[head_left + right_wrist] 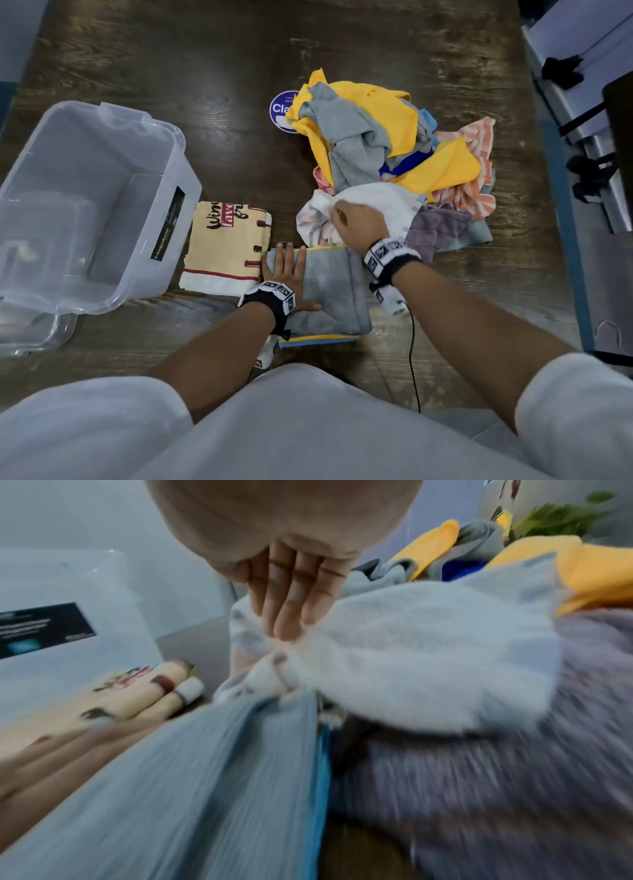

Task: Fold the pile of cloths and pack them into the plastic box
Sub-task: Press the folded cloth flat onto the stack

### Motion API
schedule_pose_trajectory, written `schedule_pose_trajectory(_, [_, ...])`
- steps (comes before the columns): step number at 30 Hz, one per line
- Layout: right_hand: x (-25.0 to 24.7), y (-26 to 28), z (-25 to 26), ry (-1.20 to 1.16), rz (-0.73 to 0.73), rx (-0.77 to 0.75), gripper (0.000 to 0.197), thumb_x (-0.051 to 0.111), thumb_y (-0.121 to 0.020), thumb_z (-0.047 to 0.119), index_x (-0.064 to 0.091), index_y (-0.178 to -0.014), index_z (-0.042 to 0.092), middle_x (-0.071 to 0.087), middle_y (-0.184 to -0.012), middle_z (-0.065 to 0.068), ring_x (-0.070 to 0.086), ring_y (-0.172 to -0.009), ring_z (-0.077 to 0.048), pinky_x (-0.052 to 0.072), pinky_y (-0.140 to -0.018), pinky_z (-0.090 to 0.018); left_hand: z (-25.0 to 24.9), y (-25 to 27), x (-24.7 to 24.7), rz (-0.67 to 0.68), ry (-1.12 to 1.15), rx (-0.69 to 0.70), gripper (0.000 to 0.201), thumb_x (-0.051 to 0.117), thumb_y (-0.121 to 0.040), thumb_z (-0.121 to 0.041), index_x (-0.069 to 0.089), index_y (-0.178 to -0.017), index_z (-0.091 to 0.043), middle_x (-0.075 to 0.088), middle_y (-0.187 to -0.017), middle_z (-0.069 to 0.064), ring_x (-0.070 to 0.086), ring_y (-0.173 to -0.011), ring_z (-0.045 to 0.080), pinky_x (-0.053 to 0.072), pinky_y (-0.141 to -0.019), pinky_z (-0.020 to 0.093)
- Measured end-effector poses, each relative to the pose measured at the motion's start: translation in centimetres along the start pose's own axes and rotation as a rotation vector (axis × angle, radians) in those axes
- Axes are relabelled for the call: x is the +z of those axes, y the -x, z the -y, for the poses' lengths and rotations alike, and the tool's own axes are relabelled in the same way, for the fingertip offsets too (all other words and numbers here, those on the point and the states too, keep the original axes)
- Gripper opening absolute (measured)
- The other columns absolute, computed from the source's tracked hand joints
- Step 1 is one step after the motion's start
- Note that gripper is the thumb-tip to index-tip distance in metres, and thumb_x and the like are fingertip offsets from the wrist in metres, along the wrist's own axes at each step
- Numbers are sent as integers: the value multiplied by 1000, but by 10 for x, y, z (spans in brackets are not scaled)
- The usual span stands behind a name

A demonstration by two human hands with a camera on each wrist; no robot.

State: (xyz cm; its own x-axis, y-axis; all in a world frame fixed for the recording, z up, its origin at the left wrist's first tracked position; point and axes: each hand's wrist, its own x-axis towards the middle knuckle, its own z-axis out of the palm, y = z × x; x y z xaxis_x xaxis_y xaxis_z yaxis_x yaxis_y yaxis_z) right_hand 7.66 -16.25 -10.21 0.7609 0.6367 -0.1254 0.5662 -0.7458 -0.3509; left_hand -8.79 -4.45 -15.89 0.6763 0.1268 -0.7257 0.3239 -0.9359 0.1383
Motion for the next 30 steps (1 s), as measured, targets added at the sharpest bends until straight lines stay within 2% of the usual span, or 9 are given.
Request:
schedule_pose_trajectory(2, [-10,-26,-2,-24,-89,18,23,47,-102,25,63,-104,9,66,-96,-14,61,-84,-35,41,-64,-35,1,1,1,-11,11,11,139,58,-71,-86,-29,-152,-14,-27,-162,16,-26,-149,39,0,-115,69])
schedule_pose_trajectory(5, [-24,-64,-13,68,-195,16,26,53,-95,13,58,-120,6,56,-117,-18,55,-106,-37,43,-82,-43,3,1,4,-18,39,27,138,59,-71,-84,-29,-153,-16,-27,-162,15,-27,-148,39,0,-115,69])
schedule_pose_trajectory(8, [-31,-96,-26,197,-174,53,47,59,-89,11,50,-135,10,49,-136,-17,46,-125,-38,38,-104,-46,4,-1,4,0,49,28,138,60,-72,-83,-31,-152,-17,-32,-161,13,-30,-147,37,-2,-115,68])
schedule_pose_trajectory(12, [-24,-119,-37,268,-125,105,65,62,-88,17,36,-148,10,41,-146,-20,41,-133,-42,30,-113,-50,4,-2,3,22,54,33,138,60,-72,-83,-33,-150,-18,-35,-159,13,-32,-146,37,-4,-115,68])
schedule_pose_trajectory(15, [-17,-128,-39,297,-116,134,61,58,-91,18,36,-147,10,46,-143,-20,43,-130,-42,29,-112,-51,4,-3,3,31,51,30,138,61,-72,-82,-35,-149,-18,-36,-159,13,-33,-146,37,-6,-115,68])
schedule_pose_trajectory(20, [-15,-132,-36,348,-89,138,30,50,-94,7,55,-124,3,56,-128,-21,47,-124,-40,31,-108,-49,4,-2,1,58,67,29,139,63,-73,-80,-35,-150,-19,-39,-157,12,-36,-144,36,-6,-115,69])
schedule_pose_trajectory(24, [-23,-127,-29,223,-179,182,29,44,-95,5,53,-122,2,53,-128,-22,48,-121,-41,32,-106,-46,5,-1,1,52,77,30,139,64,-72,-80,-34,-150,-19,-40,-157,12,-37,-144,36,-7,-114,69])
schedule_pose_trajectory(27, [-39,-124,-21,-4,-240,160,21,44,-98,7,53,-116,0,53,-123,-21,53,-109,-36,40,-85,-37,4,-2,3,35,74,27,139,62,-71,-81,-33,-151,-19,-38,-158,13,-35,-145,36,-6,-114,69])
schedule_pose_trajectory(30, [-63,-114,-7,-276,-384,105,6,50,-94,10,52,-97,5,57,-96,-15,54,-83,-28,37,-68,-33,5,-2,3,22,75,25,139,63,-72,-81,-32,-151,-19,-36,-159,13,-34,-145,36,-5,-115,68])
